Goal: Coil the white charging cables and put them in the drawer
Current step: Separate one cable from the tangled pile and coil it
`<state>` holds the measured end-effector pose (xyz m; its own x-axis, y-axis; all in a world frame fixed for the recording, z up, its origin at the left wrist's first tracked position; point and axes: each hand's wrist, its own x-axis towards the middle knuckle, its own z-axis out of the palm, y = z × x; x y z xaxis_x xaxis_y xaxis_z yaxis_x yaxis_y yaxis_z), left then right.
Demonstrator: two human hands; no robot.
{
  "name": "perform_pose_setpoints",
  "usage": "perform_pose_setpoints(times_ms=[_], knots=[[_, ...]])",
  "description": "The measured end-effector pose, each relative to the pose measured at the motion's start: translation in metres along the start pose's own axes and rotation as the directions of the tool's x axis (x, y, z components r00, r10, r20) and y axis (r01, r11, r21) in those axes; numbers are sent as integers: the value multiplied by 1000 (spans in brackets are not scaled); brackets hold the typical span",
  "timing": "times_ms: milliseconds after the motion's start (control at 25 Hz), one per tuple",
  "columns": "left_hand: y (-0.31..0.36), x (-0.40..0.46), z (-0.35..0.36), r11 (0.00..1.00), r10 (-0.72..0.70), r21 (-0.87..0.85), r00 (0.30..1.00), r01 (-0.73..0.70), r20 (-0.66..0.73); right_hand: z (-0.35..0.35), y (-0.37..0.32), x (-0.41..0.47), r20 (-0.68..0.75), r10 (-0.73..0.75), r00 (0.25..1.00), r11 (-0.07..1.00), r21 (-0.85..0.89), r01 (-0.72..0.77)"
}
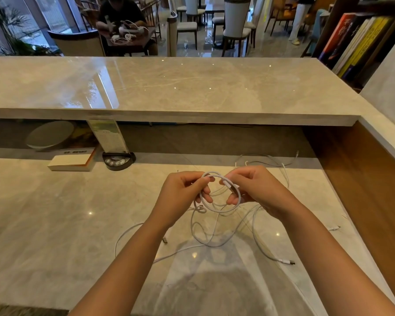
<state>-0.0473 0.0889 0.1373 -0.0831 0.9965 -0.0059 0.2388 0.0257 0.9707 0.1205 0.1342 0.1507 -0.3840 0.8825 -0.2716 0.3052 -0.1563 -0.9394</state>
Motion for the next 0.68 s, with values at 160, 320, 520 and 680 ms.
perform_pose_setpoints(times_ms=[160,320,520,680], knots=[[0,1,1,1000,-17,5,999,17,-33,-1,-1,-5,87,25,996,1000,1,-25],[-1,-1,1,998,31,58,999,-28,-45,0,2,-7,135,45,990,987,148,-65],[0,-3,4,986,114,137,985,-96,-126,-7,-6,-12,66,-153,986,971,-175,162],[5,-3,-1,995,-69,-68,996,72,48,-12,-3,-9,127,-168,978,980,-88,180]])
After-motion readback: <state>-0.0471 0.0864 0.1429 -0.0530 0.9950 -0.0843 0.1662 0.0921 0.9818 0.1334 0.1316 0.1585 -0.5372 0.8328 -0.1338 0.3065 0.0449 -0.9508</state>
